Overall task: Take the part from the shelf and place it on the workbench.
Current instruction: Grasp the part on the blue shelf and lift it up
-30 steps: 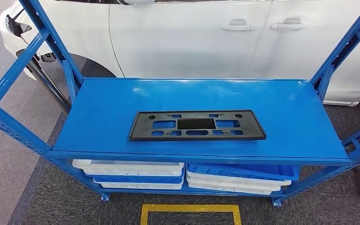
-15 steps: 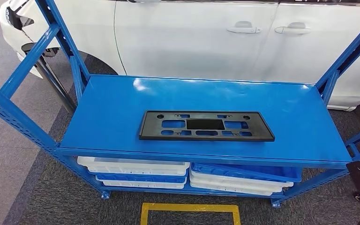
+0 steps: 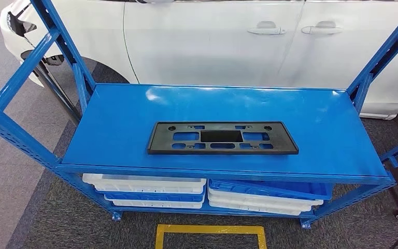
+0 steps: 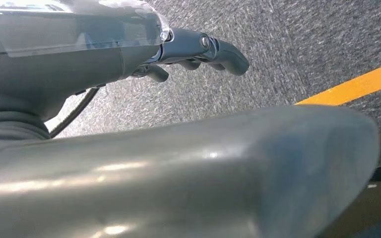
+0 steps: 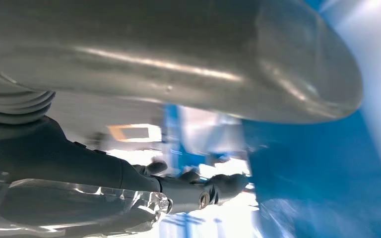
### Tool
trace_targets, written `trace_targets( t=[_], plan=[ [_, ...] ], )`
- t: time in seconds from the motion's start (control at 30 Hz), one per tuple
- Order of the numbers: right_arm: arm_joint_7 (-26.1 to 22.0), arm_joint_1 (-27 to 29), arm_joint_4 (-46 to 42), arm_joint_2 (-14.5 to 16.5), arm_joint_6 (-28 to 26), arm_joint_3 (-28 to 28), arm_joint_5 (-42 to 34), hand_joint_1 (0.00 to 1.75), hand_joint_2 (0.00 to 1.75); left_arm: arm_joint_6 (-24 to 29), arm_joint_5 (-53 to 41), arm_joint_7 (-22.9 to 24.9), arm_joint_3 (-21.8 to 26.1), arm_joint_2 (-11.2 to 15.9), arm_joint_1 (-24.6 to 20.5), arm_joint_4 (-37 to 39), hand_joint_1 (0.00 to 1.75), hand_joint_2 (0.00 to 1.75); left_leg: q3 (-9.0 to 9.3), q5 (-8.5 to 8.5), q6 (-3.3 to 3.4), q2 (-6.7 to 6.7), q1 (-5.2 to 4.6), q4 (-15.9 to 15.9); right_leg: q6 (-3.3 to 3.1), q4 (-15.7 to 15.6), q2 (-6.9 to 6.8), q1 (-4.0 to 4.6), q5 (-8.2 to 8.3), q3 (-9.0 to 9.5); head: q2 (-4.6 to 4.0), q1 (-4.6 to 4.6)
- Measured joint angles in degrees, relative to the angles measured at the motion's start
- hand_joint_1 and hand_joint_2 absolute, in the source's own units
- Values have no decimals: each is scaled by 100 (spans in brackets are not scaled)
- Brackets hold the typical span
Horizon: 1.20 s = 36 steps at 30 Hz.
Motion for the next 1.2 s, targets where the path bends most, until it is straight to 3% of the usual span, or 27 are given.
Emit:
trace_targets(
  t=[0.13, 0.17, 0.2, 0.23, 0.3, 0.33, 0.37, 0.5, 0.57, 0.63, 0.67, 0.7, 0.73, 0.77, 0.83, 0.87, 1.0, 1.07, 1.13, 1.17, 1.2],
  plan=[
    [275, -2, 116, -86, 52, 20, 58, 0, 0, -1, 3, -23, 0, 5, 4, 0, 0, 0, -32, -70, -28, 2, 9, 74, -26, -6, -21, 3, 5, 5, 1, -2],
    [411, 9, 189, -142, 75, 26, 75, 0, 0, -2, 7, -38, 1, 6, 4, 0, 0, 0, -81, -157, -44, 4, 15, 195, -44, -8, -33, 5, 4, 6, 1, -2],
    [557, 54, 329, -217, 94, 31, 95, 0, 0, -3, 14, -55, 2, 6, 14, 0, 0, 0, -284, -376, -66, 6, 28, 655, -67, -9, -43, 13, 3, 3, 1, -1],
    [657, 110, 479, -270, 100, 32, 112, 0, 0, -4, 21, -66, 3, 7, 23, 0, 0, 0, -351, -396, -54, 7, 34, 814, -83, -7, -41, 31, 0, 8, 1, -2],
    [786, 211, 748, -349, 105, 32, 142, 0, 0, -7, 26, -77, 5, 10, 38, 0, 0, 0, -292, -277, 25, 9, 28, 714, -93, -4, -23, 77, -9, 22, 1, -2],
    [816, 228, 805, -356, 110, 32, 149, 0, 0, -7, 18, -76, 5, 12, 32, 0, 0, 0, -82, -62, 71, 13, 14, 252, -78, -4, -13, 93, -11, 29, 1, -2],
    [832, 241, 831, -363, 113, 32, 143, 0, 0, -7, 7, -76, 5, 13, 27, 0, 0, 0, -4, -24, 92, 14, 3, 67, -53, -7, -11, 99, -9, 26, 0, -2],
    [835, 389, 923, -394, 110, 22, 94, 0, 0, -3, -25, -96, 5, 15, 33, 0, 0, 0, 61, 50, 159, 6, 14, -130, 83, 8, -21, 72, -37, 19, 1, -1],
    [807, 475, 964, -411, 110, 2, 58, 0, 0, -1, -32, -113, 5, 14, 24, 0, 0, 0, 100, 109, 198, 8, 31, -220, 133, 423, -6, 56, -302, -169, 1, -1],
    [756, 567, 1002, -397, 112, -29, 14, 0, 0, -5, -32, -117, 5, 11, 23, 0, 0, 0, 95, 114, 208, 8, 29, -227, 185, 1152, 8, 51, -646, -522, 1, -2],
    [722, 621, 1022, -369, 117, -49, -10, 0, 0, -9, -30, -116, 5, 9, 28, 0, 0, 0, 95, 111, 206, 8, 29, -223, 208, 1409, 10, 41, -711, -650, 1, -2],
    [688, 672, 1041, -332, 128, -70, -29, 0, 0, -14, -24, -114, 5, 6, 32, 0, 0, 0, 97, 105, 199, 8, 29, -217, 226, 1461, 9, 28, -663, -681, 0, -2],
    [658, 717, 1057, -287, 141, -93, -44, 0, 0, -16, -14, -113, 5, 2, 33, 0, 0, 0, 99, 96, 187, 7, 32, -203, 240, 1283, 9, 11, -513, -601, 0, -2],
    [636, 755, 1067, -236, 152, -119, -52, 0, 0, -17, 3, -111, 5, -2, 31, 0, 0, 0, 101, 78, 166, 6, 36, -179, 250, 897, 7, -8, -298, -413, 0, -2],
    [619, 818, 1082, -88, 155, -165, -59, 0, 0, -17, 41, -108, 8, -3, 20, 0, 0, 0, 93, 31, 106, 2, 31, -116, 205, 194, 21, -9, -35, -65, 1, -2],
    [630, 855, 1090, 23, 144, -183, -51, 0, 0, -18, 58, -107, 10, -3, 14, 0, 0, 0, 90, 13, 73, 1, 25, -93, 160, 14, 32, 7, 8, 21, 1, -2],
    [709, 1006, 1138, 519, 65, -255, -15, 0, 0, -25, 79, -106, 17, -2, 0, 0, 0, 0, 68, -66, -41, -3, 30, -13, -28, -27, 38, 30, 5, 26, 1, -1],
    [740, 1084, 1154, 680, 75, -301, -31, 0, 0, -34, 59, -105, 18, -1, -7, 0, 0, 0, -103, -346, -99, -2, 43, 408, -95, -38, 19, 16, 11, 26, 1, -2],
    [756, 1179, 1167, 816, 100, -364, -59, 0, 0, -49, 41, -94, 18, -1, -5, 0, 0, 0, -458, -739, -135, 0, 57, 1195, -128, -36, 2, 33, 6, 18, 0, -2],
    [757, 1224, 1175, 883, 114, -392, -67, 0, 0, -56, 37, -84, 18, 0, -2, 0, 0, 0, -605, -845, -142, 1, 60, 1512, -134, -35, -3, 43, 4, 16, 0, -2],
    [757, 1259, 1184, 942, 131, -413, -69, 0, 0, -63, 36, -75, 18, 1, 0, 0, 0, 0, -663, -840, -136, 1, 60, 1638, -138, -34, -3, 53, 2, 19, 0, -2]
  ],
)
